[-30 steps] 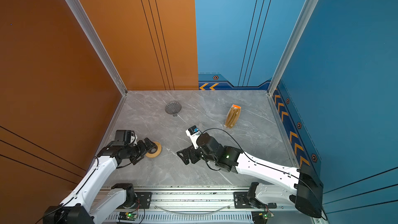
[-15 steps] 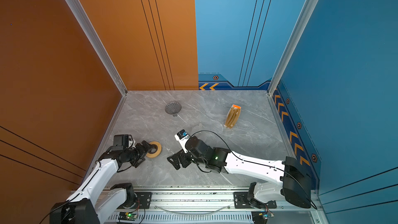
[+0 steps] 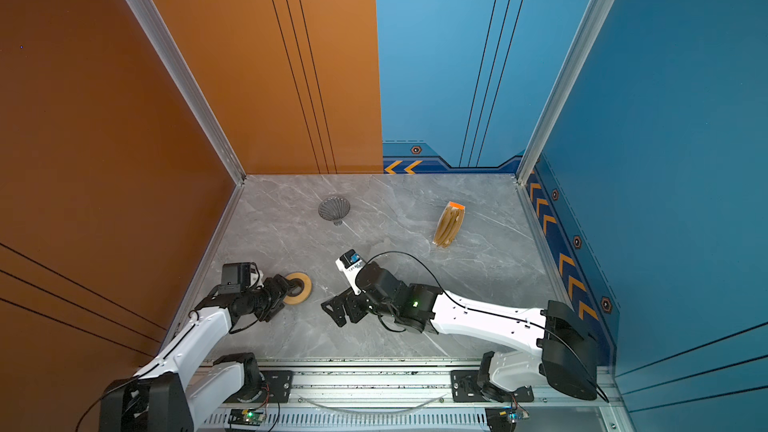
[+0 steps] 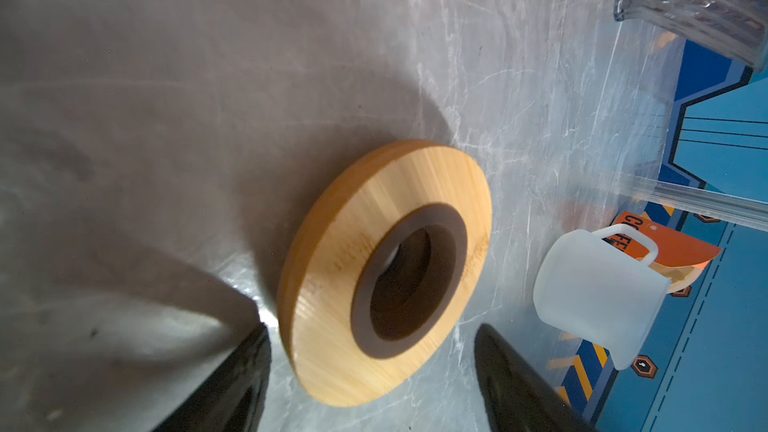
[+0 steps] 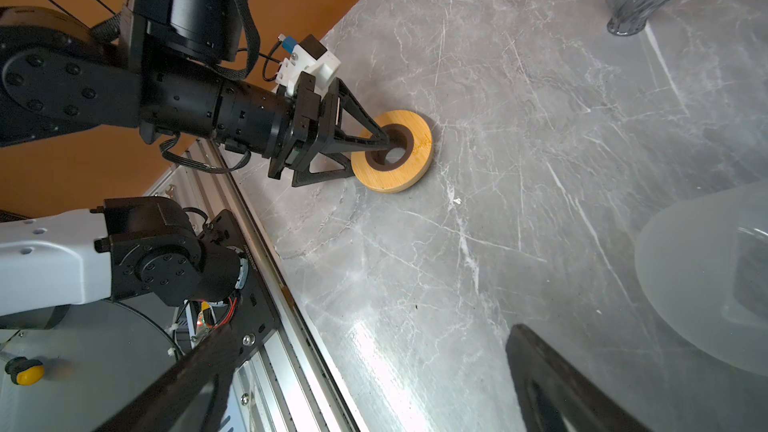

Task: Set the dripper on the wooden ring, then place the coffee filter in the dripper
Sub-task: 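Close the left gripper on the edge of the bamboo ring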

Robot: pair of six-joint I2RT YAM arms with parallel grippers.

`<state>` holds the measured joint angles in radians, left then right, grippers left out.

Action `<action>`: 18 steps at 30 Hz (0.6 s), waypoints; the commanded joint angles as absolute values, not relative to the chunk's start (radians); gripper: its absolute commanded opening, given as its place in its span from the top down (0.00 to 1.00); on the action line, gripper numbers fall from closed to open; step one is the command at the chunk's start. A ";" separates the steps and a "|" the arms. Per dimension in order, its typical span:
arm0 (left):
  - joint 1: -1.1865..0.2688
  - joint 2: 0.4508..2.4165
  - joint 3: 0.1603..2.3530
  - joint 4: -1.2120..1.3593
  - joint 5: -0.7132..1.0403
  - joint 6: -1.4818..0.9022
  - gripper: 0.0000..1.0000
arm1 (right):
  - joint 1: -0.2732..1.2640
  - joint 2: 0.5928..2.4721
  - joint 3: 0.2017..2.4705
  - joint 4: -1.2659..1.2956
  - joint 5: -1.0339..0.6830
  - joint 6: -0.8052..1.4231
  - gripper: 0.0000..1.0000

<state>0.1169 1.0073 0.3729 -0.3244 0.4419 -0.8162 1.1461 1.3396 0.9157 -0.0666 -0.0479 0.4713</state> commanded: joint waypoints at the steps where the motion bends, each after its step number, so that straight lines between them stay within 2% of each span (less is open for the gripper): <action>1: 0.123 1.020 0.346 -0.271 0.479 -0.834 0.24 | 1.140 1.356 0.952 -0.049 -0.031 0.457 0.00; 18: 0.125 1.025 0.313 -0.144 0.514 -0.870 0.33 | 1.124 1.391 0.968 -0.057 -0.068 0.459 0.00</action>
